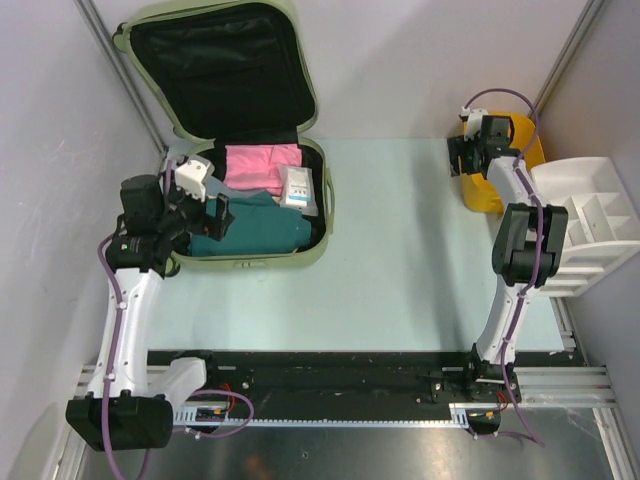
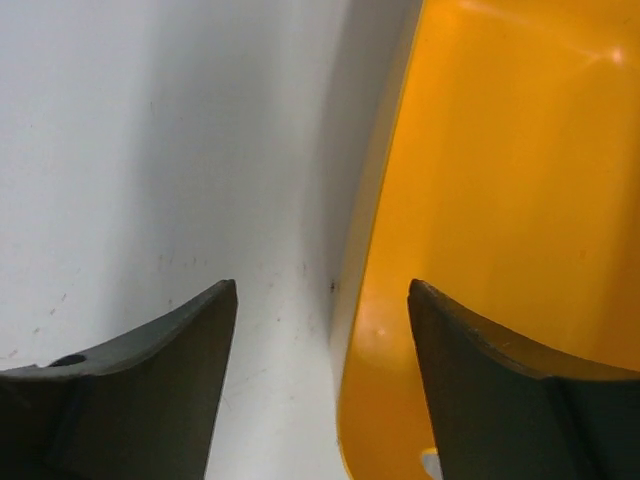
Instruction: Open, take out, and arrange the luggage
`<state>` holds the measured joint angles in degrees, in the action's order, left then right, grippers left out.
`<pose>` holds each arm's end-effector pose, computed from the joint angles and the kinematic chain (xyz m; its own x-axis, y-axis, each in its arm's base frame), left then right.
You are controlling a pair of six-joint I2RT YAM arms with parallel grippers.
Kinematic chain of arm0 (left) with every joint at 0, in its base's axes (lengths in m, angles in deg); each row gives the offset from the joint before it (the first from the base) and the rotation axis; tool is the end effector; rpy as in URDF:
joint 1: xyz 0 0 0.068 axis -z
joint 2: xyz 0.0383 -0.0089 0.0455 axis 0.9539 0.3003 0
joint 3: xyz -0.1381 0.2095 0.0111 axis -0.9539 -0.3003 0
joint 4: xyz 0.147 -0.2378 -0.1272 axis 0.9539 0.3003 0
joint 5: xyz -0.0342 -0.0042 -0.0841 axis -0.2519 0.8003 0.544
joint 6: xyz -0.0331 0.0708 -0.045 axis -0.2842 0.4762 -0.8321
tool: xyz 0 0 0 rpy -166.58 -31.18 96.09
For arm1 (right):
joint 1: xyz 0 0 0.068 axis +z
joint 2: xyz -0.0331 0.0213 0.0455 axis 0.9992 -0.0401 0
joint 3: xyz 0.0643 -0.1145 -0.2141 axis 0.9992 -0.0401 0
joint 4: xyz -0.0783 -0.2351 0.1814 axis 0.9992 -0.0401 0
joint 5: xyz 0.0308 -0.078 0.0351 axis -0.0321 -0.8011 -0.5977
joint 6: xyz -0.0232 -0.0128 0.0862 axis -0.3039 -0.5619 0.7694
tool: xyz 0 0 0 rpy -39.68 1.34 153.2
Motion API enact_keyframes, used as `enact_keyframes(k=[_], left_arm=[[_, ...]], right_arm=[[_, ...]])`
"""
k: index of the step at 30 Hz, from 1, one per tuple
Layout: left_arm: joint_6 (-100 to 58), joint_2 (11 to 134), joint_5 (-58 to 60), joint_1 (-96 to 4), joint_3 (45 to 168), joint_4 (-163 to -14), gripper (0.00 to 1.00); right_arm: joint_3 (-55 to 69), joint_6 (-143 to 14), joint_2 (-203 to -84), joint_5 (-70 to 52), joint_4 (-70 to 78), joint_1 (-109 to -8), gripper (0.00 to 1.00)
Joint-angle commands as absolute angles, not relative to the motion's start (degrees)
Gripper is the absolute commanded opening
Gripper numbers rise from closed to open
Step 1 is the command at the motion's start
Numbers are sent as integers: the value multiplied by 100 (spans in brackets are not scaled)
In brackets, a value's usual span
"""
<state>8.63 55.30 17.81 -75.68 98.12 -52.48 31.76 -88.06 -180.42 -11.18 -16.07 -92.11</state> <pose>0.3085 -0.0173 0.3409 -0.3365 0.2681 -0.9027 0.4562 0.8850 0.0928 0.5514 -0.0352 0.2006 -0.5903 -0.2403 -0.7706 -0.1699 0.9703 -0.1725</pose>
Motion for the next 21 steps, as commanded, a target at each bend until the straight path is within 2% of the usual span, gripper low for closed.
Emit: enact_keyframes(k=[1,4,5,6,7,8,14,21], left_arm=[[584,5292,1655,-7543,9772,-5337,100],[452,5283,1646,-7551,9737,-5328,100],[426,5274,1654,-7551,9728,-5337,100],[391,5292,1663,-7543,9737,-5328,100],[373,5301,1672,-7551,9754,-5328,100],[347,5327,1672,-7551,9772,-5328,100],[285,5327,1637,-7543,9834,-5302,100],[241,5353,1725,-7551,9834,-5127,100]], right_arm=[[3545,-8954,-18274,-1053,-1623,-9157,59],[3510,-9006,-18240,-807,-1685,-9087,37],[3501,-9067,-18213,-632,-1754,-9008,23],[3492,-9112,-18187,-518,-1799,-8964,16],[3474,-9173,-18117,-421,-1851,-8920,3],[3439,-9287,-18055,-228,-1913,-8807,0],[2572,-9946,-17178,729,-2001,-8226,0],[1218,-11579,-15948,1451,-2580,-7716,0]])
